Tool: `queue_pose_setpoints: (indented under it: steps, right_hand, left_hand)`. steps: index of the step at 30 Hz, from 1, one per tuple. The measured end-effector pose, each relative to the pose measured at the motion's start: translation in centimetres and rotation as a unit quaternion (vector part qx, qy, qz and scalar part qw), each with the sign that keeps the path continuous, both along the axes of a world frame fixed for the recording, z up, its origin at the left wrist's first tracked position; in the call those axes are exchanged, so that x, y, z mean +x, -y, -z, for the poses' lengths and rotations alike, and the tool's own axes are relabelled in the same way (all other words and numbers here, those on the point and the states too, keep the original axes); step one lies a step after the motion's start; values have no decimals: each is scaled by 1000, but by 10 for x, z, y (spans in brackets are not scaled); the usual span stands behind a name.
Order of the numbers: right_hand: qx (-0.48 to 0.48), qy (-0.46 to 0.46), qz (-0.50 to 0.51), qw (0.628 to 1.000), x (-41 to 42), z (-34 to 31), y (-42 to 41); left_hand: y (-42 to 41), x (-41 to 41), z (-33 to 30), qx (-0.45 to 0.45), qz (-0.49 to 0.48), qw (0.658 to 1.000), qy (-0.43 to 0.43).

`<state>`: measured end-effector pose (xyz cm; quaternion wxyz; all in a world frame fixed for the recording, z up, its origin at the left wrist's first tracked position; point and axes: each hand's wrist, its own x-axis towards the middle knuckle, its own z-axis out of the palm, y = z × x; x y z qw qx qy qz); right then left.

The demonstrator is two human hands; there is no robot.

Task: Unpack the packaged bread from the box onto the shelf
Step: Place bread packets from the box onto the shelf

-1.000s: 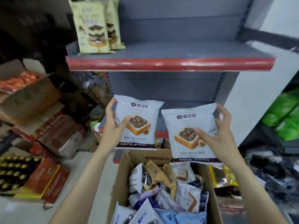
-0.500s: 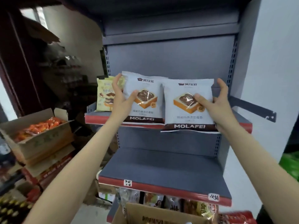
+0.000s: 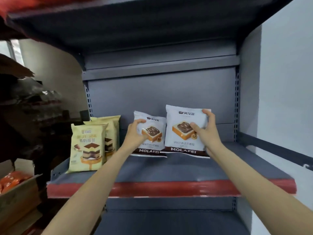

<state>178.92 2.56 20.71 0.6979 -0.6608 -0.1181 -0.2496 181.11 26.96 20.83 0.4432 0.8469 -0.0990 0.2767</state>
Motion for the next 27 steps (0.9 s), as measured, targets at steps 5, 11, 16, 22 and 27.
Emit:
queue_pose_setpoints:
  steps: [5, 11, 16, 22, 27]
  right_hand:
    - [-72, -9, 31, 997, 35, -4, -18]
    - [-156, 21, 62, 985, 56, -7, -42]
    - [-147, -4, 38, 988, 67, -4, -63]
    - [-47, -50, -4, 998, 83, 4, -118]
    - [-371, -187, 105, 903, 86, 20, -133]
  left_hand:
    - [-21, 50, -2, 91, 15, 996, -18]
    - [-41, 99, 6, 118, -40, 992, -5]
    - [-52, 108, 17, 87, -100, 988, -79]
    - [-58, 80, 0, -3, -40, 998, -54]
    - [-61, 54, 12, 70, -9, 991, -112]
